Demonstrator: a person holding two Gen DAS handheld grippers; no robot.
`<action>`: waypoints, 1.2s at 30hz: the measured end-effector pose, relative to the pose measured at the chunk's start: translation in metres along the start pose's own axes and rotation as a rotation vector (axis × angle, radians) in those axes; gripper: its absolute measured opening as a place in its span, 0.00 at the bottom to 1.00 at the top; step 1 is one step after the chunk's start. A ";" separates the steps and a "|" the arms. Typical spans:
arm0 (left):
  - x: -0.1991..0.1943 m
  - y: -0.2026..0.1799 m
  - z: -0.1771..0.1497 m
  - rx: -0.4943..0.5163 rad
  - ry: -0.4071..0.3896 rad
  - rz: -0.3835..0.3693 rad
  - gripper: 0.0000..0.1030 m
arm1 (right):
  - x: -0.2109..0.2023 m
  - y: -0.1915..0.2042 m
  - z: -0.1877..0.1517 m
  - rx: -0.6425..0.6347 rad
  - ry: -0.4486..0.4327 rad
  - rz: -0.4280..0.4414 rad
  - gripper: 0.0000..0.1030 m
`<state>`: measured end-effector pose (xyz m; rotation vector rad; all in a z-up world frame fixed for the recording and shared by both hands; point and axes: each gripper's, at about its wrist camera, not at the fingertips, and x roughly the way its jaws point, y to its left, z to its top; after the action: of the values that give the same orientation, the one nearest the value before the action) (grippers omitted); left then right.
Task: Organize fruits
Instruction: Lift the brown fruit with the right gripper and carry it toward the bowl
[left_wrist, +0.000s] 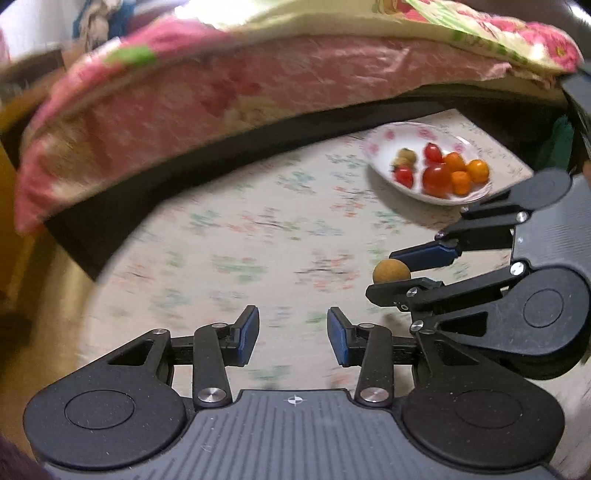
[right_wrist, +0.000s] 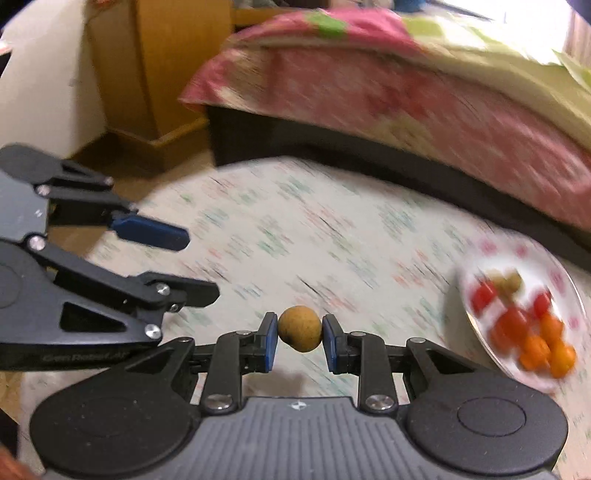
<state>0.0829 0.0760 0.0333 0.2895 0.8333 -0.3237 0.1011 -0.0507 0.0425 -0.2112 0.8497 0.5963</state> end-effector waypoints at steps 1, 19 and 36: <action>-0.007 0.008 -0.001 0.020 -0.007 0.024 0.48 | 0.000 0.008 0.005 -0.007 -0.012 0.014 0.26; -0.040 0.070 -0.010 -0.008 -0.066 0.064 0.49 | 0.007 0.070 0.038 -0.100 -0.043 0.081 0.26; 0.037 -0.107 0.040 0.260 0.007 -0.198 0.49 | -0.054 -0.094 -0.097 0.288 0.041 -0.216 0.26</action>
<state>0.0910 -0.0425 0.0178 0.4516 0.8290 -0.6191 0.0651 -0.1891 0.0144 -0.0516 0.9277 0.2645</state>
